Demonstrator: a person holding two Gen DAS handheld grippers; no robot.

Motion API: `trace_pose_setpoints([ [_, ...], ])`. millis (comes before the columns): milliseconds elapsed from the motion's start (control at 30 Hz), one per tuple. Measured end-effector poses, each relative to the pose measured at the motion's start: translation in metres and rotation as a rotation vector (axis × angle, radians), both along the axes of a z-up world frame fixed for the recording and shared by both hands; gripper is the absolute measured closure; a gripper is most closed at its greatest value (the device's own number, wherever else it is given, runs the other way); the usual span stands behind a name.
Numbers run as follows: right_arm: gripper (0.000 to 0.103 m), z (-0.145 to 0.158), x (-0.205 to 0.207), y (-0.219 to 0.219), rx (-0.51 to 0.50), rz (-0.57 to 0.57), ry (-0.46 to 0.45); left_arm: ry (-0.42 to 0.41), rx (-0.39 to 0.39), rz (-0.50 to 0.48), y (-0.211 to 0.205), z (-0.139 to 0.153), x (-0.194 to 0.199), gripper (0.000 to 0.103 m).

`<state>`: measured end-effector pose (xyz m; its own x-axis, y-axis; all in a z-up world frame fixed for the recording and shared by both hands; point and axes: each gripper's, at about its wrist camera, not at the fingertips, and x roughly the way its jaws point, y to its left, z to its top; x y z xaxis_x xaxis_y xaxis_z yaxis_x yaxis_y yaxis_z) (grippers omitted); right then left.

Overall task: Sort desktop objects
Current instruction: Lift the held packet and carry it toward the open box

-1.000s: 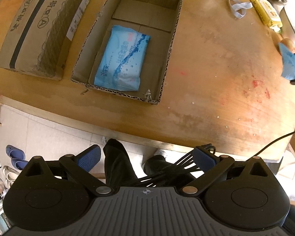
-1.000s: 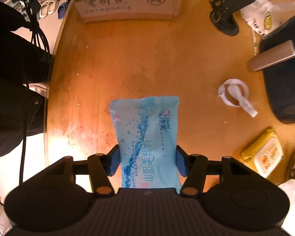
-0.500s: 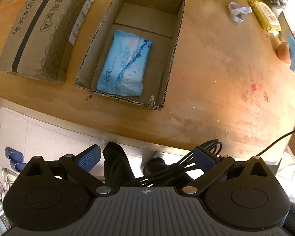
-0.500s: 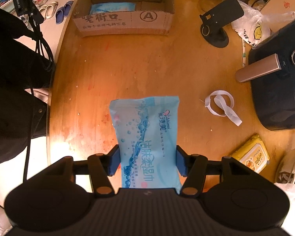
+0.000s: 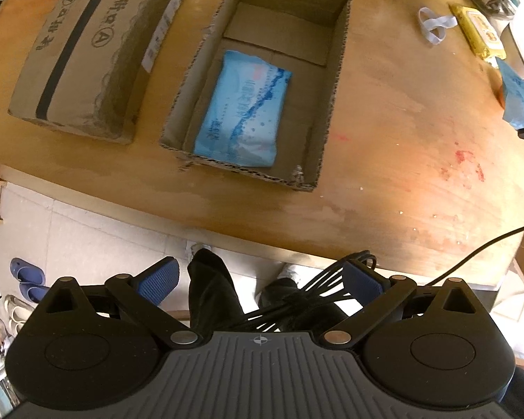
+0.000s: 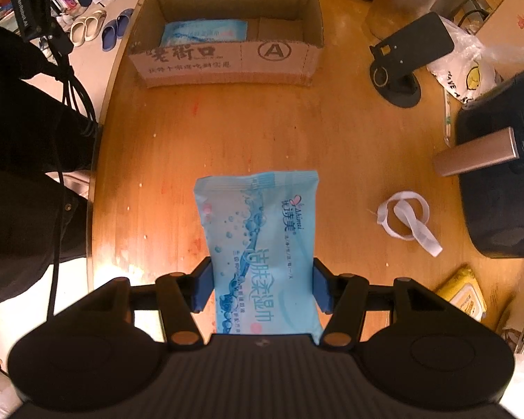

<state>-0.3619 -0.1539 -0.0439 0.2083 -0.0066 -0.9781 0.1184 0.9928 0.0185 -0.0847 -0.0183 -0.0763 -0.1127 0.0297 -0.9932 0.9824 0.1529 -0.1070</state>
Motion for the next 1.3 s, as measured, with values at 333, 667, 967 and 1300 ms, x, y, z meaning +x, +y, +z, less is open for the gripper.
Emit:
trace_pose_setpoints([
  [333,0.043,0.003,0.030,0.002,-0.001,0.004,-0.008,0.004,0.000,0.006,0.001,0.002,0.025,0.000],
  [667,0.043,0.005,0.058,0.006,0.001,-0.004,-0.010,0.002,-0.007,-0.002,0.003,0.005,0.050,0.000],
  [967,0.043,0.005,0.078,0.006,-0.006,-0.031,-0.008,-0.004,-0.009,-0.012,0.007,0.007,0.074,0.000],
  [1300,0.043,0.006,0.100,0.003,-0.009,-0.046,0.004,0.007,-0.010,-0.027,0.007,0.006,0.092,0.000],
])
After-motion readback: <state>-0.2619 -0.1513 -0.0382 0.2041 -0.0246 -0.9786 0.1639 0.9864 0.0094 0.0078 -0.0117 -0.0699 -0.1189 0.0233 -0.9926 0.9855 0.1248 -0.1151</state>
